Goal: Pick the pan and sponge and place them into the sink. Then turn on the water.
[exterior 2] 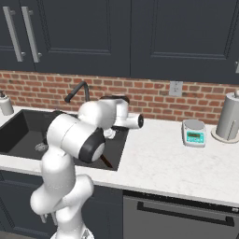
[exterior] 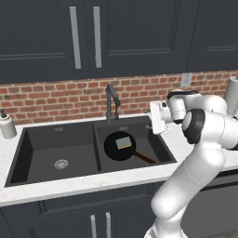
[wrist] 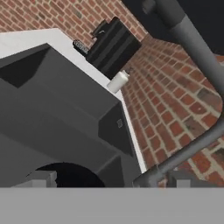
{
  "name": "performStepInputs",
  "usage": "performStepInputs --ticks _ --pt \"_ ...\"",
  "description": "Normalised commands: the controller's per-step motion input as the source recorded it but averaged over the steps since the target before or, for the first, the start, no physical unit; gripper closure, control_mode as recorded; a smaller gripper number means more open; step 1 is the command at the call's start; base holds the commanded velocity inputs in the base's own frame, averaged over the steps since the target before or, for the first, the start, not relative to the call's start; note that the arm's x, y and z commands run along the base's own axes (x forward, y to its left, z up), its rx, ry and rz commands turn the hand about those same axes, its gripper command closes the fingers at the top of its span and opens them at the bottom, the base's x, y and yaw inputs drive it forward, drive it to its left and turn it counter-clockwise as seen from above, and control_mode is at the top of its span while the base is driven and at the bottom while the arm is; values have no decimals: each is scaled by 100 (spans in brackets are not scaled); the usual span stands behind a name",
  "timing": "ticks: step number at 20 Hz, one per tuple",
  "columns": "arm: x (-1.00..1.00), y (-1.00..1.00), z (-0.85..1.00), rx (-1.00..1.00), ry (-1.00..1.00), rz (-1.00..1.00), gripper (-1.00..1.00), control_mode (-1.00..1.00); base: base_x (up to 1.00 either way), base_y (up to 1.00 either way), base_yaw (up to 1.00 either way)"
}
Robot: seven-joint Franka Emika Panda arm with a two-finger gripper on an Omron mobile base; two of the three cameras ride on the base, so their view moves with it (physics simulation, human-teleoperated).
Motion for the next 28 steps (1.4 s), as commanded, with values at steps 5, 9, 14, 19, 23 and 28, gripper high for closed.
performStepInputs --ticks 5,9,14,19,23,28 --pt "24 2 -11 5 21 -5 -100 -100 0 0 0" --pt "10 0 -17 5 18 -2 -100 -100 0 0 0" --pt "2 0 -13 7 8 -1 -100 -100 0 0 0" --pt "6 16 -4 7 0 0 -100 -100 0 0 0" --pt "18 31 -5 5 0 0 -100 -100 0 0 0" --pt "21 33 -2 3 0 0 -100 -100 0 0 0"
